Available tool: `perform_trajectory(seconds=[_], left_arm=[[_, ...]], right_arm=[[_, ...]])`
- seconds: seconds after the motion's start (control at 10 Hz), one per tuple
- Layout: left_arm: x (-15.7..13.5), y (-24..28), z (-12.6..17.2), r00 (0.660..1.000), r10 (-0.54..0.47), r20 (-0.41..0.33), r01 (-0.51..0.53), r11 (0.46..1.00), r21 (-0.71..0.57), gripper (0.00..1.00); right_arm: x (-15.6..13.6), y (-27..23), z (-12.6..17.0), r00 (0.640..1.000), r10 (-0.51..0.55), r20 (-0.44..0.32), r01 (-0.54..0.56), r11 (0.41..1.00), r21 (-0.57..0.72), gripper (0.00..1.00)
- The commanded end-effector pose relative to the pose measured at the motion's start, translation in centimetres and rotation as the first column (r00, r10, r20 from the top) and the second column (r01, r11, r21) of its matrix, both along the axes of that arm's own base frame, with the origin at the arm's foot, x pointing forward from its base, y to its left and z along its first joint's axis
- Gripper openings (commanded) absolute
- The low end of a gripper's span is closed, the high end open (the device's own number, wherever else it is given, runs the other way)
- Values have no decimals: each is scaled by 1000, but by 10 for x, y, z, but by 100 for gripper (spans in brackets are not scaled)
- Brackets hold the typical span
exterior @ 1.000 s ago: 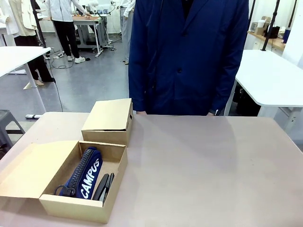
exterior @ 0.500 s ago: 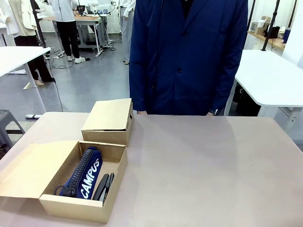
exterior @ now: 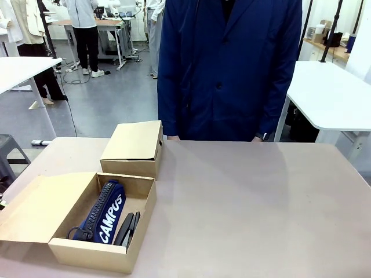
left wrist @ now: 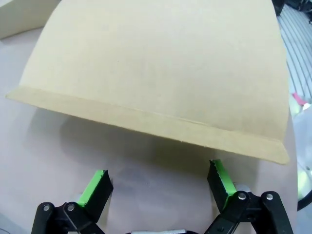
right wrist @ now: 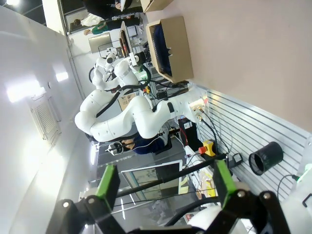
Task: Place items inside the box.
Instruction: Close the lid of the Mailer Box closest to the robot.
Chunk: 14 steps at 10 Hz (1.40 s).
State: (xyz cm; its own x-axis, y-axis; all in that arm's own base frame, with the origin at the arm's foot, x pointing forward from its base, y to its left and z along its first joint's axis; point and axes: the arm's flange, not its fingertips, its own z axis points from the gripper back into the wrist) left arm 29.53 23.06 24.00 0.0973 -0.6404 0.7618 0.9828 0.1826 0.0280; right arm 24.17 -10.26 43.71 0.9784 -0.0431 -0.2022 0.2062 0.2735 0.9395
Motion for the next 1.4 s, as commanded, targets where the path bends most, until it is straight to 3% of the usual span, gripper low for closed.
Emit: perform_trajectory(seconds=[0.0, 0.2, 0.6, 0.8, 1.0, 1.2, 1.3], left_arm=[[19, 7, -40, 1000, -10, -24, 9, 999, -33, 100], [16, -6, -39, 1000, -19, 11, 20, 991, -134, 100], [16, -34, -38, 998, -27, 50, 38, 975, -218, 100], [21, -41, -32, 996, 24, 83, 1, 959, -283, 100], [22, -45, -17, 986, 86, 143, -20, 909, -415, 100], [20, -74, 14, 959, 141, 247, 16, 841, -541, 100], [21, -92, 31, 958, 157, 239, 25, 787, -616, 100]], right_arm=[[0, 1, 6, 1000, -8, -10, 9, 1000, 14, 100], [0, 1, 6, 1000, -8, -10, 9, 1000, 14, 100], [0, 1, 6, 1000, -8, -10, 9, 1000, 14, 100], [0, 1, 6, 1000, -8, -10, 9, 1000, 14, 100], [0, 1, 6, 1000, -8, -10, 9, 1000, 14, 100], [0, 1, 6, 1000, -8, -10, 9, 1000, 14, 100], [0, 1, 6, 1000, -8, -10, 9, 1000, 14, 100]])
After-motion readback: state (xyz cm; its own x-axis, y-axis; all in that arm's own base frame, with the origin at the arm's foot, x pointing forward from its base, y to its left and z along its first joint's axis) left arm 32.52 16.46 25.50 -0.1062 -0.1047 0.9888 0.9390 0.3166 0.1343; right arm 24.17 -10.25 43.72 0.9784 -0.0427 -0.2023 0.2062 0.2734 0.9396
